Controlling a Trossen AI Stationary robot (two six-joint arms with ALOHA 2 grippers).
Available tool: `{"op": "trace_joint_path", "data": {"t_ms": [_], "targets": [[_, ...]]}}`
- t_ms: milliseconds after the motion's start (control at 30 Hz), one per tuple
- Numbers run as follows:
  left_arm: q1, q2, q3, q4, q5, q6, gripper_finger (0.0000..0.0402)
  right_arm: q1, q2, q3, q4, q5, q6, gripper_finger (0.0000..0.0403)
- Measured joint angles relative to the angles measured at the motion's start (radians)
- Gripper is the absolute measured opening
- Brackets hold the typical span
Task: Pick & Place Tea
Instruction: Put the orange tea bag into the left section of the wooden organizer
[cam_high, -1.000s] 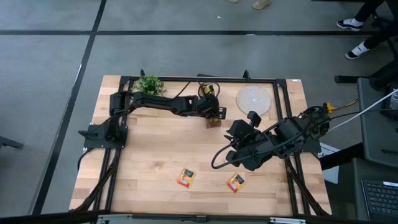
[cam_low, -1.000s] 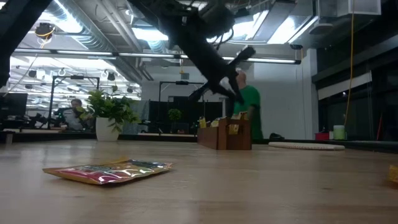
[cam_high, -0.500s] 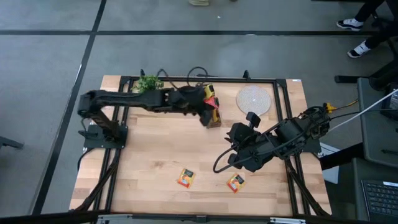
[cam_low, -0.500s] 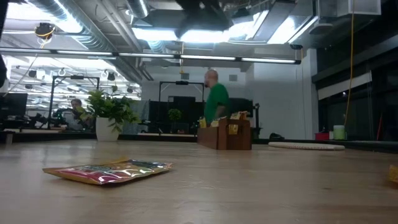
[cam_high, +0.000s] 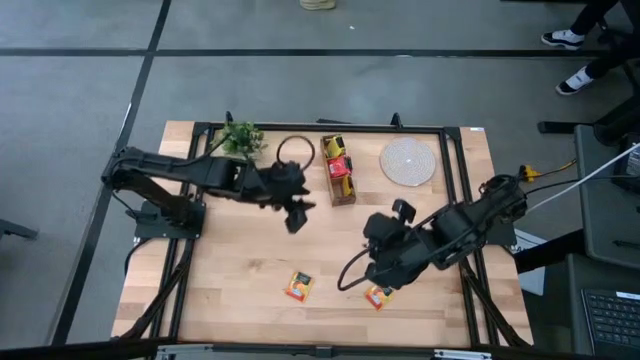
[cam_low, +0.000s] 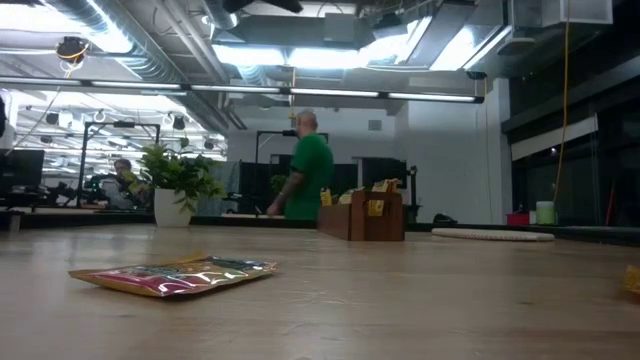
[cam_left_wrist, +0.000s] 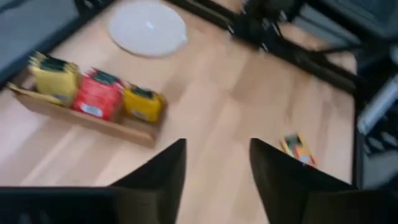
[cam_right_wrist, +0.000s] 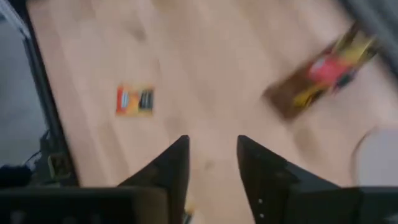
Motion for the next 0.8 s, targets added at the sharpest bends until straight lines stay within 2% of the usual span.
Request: {"op": "trace_joint_path", "data": {"t_ms": [200, 333, 533, 800], "targets": [[-0.083, -0.002, 0.000, -0.098, 0.035, 0.011, 0.0253, 0.017, 0.002, -0.160, 0.051, -0.200, 0.193, 0.0204], [-0.134, -0.002, 0.000, -0.164, 0.008, 0.057, 0.0285, 0.035, 0.003, -0.291, 0.144, -0.299, 0.334, 0.0253], [-0.198, -0.002, 0.000, -0.177, 0.010, 0.162, 0.0291, 0.048, 0.003, -0.500, 0.315, -0.427, 0.533, 0.0282], [-0.226, -0.002, 0.000, -0.177, 0.023, 0.176, 0.0286, 0.075, 0.003, -0.699, 0.457, -0.477, 0.715, 0.0284]]}}
